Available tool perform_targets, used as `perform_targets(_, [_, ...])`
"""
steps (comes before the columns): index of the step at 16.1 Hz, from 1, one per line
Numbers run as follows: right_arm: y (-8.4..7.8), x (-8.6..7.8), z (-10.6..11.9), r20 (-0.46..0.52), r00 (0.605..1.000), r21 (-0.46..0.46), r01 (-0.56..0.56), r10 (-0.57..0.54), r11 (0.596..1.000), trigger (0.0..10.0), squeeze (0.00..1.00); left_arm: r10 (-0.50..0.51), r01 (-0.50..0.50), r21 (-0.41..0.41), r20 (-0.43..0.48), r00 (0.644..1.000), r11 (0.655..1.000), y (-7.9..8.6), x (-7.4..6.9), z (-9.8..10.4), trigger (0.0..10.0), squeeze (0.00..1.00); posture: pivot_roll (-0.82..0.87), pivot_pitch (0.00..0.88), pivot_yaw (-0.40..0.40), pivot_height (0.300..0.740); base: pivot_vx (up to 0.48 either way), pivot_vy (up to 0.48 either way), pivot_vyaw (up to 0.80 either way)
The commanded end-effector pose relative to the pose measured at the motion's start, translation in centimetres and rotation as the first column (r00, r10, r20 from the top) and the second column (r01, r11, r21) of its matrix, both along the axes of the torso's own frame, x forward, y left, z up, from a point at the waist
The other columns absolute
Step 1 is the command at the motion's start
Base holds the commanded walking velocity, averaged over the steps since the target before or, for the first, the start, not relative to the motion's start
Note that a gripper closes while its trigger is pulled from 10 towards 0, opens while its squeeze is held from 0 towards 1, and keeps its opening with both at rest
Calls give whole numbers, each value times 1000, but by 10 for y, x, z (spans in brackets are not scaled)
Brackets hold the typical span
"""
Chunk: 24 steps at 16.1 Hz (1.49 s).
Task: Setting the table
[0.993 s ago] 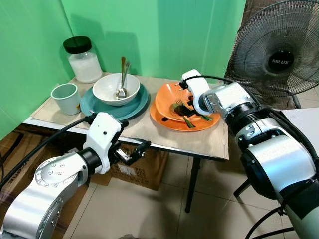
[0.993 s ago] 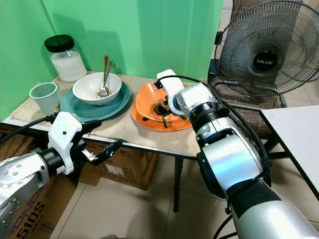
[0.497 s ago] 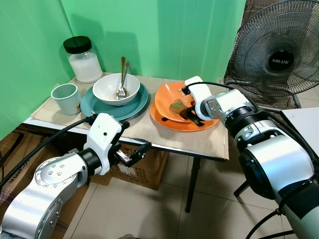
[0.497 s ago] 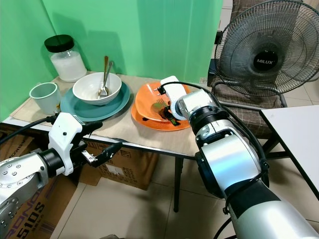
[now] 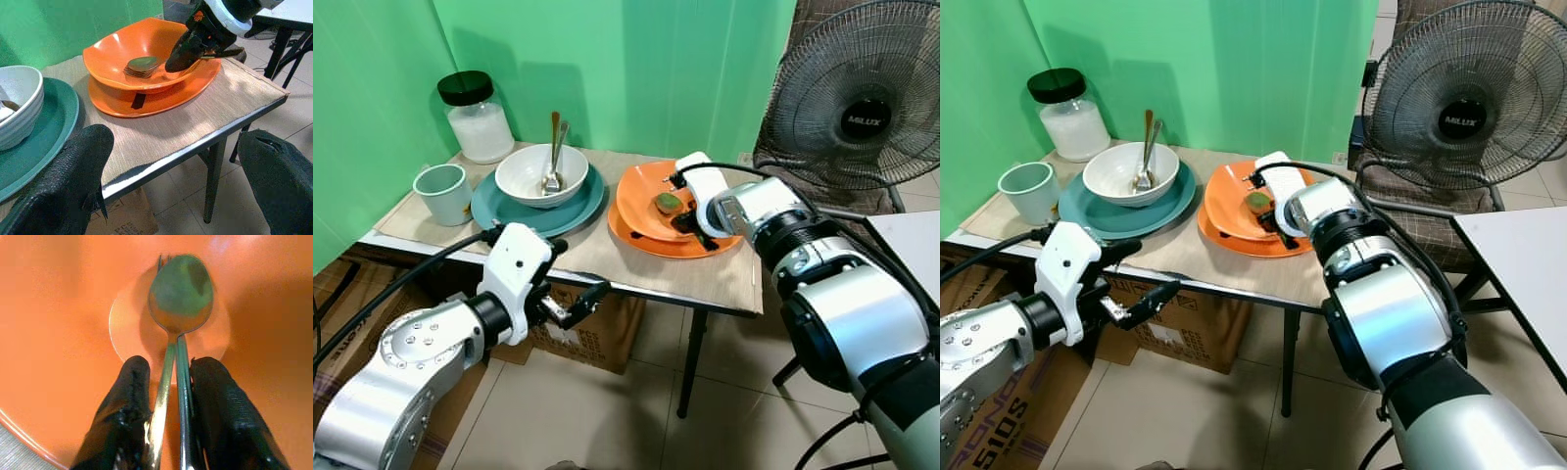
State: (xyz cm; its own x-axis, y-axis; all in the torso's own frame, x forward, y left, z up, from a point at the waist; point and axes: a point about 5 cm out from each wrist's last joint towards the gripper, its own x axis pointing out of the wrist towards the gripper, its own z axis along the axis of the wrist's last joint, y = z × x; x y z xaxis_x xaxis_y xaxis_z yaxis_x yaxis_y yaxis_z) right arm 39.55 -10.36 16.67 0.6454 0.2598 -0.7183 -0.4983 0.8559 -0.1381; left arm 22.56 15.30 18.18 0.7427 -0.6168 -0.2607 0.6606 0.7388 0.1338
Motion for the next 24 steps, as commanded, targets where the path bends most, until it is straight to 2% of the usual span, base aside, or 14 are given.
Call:
perform_targets(1, [5, 4, 13, 27, 999, 23, -19, 18, 1000, 0, 0, -16, 16, 8, 7, 1000, 1000, -1, -3, 2, 10000, 0, -81, 33, 75, 740, 0, 0, 0])
perform_targets(8, [4, 7, 28, 45, 998, 77, -39, 35, 996, 0, 0, -8, 8, 11, 15, 1000, 1000, 0, -2, 3, 10000, 0, -82, 28, 75, 740, 0, 0, 0])
perform_targets(9, [6, 9, 32, 89, 993, 57, -85, 80, 995, 10000, 0, -9, 9, 12, 17, 1000, 1000, 0, -1, 3, 10000, 0, -84, 25, 76, 740, 0, 0, 0])
perform_targets(11, [9, 10, 34, 113, 991, 78, -87, 78, 993, 10000, 0, -11, 11, 13, 20, 1000, 1000, -1, 0, 3, 10000, 0, -82, 20, 77, 740, 0, 0, 0])
perform_targets(12, [9, 10, 34, 111, 991, 84, -81, 71, 993, 10000, 769, -12, 12, 13, 21, 1000, 1000, -1, 0, 3, 10000, 0, -82, 18, 77, 740, 0, 0, 0])
perform_targets(13, [9, 9, 32, 101, 993, 76, -74, 66, 994, 10000, 1000, -13, 13, 14, 22, 1000, 1000, -1, 0, 3, 10000, 0, -82, 16, 77, 740, 0, 0, 0])
perform_targets(20, [5, 8, 20, 91, 995, 6, -52, 51, 999, 10000, 1000, -26, 25, 19, 19, 999, 999, -2, 0, 2, 10000, 0, -78, 0, 75, 740, 0, 0, 0])
perform_targets(21, [6, 6, 15, 69, 996, -6, -56, 56, 998, 10000, 333, -28, 27, 19, 19, 999, 999, -3, 0, 2, 10000, 0, -78, 0, 75, 740, 0, 0, 0])
perform_targets(22, [7, 4, 11, 50, 997, -11, -58, 58, 998, 10000, 0, -29, 29, 20, 19, 999, 999, -3, 0, 2, 10000, 0, -78, 0, 75, 740, 0, 0, 0])
perform_targets(24, [8, 1, 5, 16, 998, -6, -55, 56, 998, 10000, 0, -30, 30, 21, 19, 999, 999, -3, 0, 2, 10000, 0, -77, 0, 74, 740, 0, 0, 0])
